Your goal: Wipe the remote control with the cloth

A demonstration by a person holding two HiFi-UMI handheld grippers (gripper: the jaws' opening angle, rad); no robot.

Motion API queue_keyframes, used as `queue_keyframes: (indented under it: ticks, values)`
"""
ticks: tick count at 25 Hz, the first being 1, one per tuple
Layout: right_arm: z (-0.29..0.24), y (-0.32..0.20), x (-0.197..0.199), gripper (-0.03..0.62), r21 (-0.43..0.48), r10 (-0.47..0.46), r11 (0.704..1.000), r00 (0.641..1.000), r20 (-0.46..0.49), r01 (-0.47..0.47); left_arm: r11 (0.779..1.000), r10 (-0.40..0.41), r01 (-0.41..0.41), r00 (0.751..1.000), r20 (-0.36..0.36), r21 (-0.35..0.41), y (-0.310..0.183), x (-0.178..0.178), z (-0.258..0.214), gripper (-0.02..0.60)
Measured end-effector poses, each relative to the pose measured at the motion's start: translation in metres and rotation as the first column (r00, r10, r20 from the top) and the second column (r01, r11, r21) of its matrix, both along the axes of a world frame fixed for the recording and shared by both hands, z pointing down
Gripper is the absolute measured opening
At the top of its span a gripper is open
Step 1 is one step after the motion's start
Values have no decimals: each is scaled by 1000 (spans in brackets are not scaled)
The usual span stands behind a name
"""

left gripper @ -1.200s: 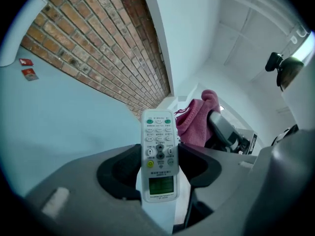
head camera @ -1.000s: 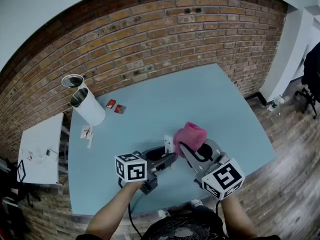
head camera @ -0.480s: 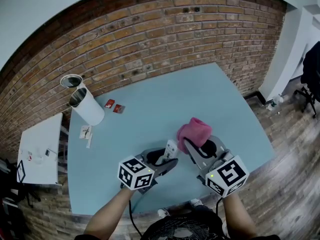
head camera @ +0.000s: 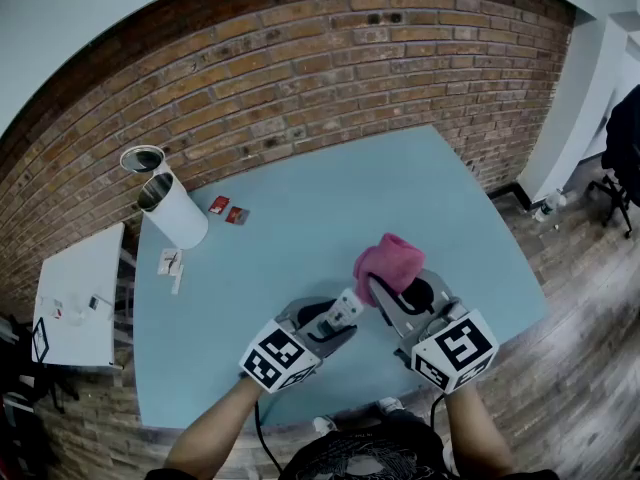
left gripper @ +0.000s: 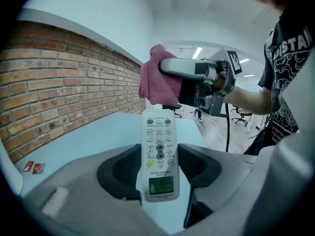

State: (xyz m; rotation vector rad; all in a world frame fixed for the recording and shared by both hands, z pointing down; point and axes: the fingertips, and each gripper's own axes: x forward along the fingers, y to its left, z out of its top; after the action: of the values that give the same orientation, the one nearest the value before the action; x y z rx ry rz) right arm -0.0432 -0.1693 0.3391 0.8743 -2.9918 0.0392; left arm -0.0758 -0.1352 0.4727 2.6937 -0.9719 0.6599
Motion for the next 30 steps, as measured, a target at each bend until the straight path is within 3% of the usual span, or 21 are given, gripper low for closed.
queue_keyframes:
  ticks: [7, 14, 22, 30]
  values:
    - [5, -3, 3, 63, -28, -17, 999, 1000, 7, 17, 993, 75, -83, 993, 96, 82, 9, 9, -5, 236]
    - [-4, -5, 6, 63, -84, -108, 990, 989, 101, 116, 973, 184, -196, 977, 106, 119, 27, 26, -19, 236]
    - [-10, 15, -1, 63, -143, -328, 921, 920, 217, 362, 950, 274, -282, 959, 78, 130, 43, 40, -32, 236]
    - [1, 22, -8, 63, -180, -382, 887, 895, 229, 425, 940, 301, -309, 951, 75, 148, 50, 46, -41, 236]
